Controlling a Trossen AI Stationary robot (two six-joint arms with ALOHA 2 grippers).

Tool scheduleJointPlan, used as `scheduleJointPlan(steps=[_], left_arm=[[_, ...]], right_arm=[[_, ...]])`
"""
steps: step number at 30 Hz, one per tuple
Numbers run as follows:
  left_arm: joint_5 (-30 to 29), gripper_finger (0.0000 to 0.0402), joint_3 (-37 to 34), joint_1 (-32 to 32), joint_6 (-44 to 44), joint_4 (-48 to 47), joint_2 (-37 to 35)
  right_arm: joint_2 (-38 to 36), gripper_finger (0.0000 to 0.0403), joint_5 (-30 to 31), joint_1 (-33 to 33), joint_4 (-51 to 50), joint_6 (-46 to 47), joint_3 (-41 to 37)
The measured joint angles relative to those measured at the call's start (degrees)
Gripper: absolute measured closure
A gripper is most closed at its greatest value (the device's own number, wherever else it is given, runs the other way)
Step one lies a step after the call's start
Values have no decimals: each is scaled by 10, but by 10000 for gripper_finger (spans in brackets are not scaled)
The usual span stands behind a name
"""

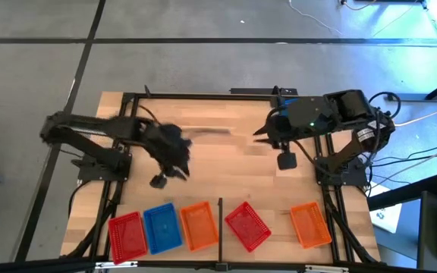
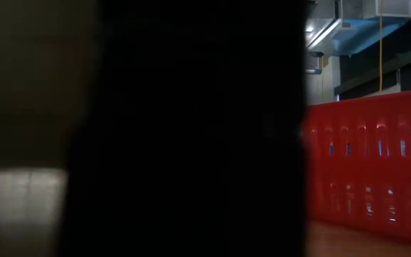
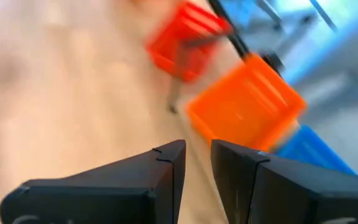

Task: Stack baskets on shelf by color
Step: Stack the red bin on top of the red bin on the shelf

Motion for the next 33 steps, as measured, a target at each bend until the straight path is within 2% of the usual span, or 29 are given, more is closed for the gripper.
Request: scheduleJointPlan(steps=[3, 5, 9, 14, 18, 21, 25, 33], left_arm=[[-63, 333, 0, 16, -38, 4, -48], [-108, 333, 0, 22, -57, -2, -74], [-150, 333, 0, 27, -82, -15, -121], [-155, 333, 0, 21, -117, -36, -164], [-156, 333, 0, 15, -120, -47, -183], [-156, 333, 0, 13, -130, -46, -189], [-157, 333, 0, 13, -134, -49, -190], [-157, 333, 0, 13, -131, -98, -190]], right_arm=[[-1, 325, 53, -12, -89, 75, -2], [-5, 325, 62, -19, -91, 98, -17], [-20, 325, -11, -19, -81, 89, -62], [-42, 325, -52, -8, -80, 142, -165], [-54, 325, -137, 6, -54, 230, -268], [-53, 325, -178, 16, -1, 359, -340], [-53, 325, -182, 28, 128, 546, -431], [-53, 325, -216, 41, 296, 762, -582]])
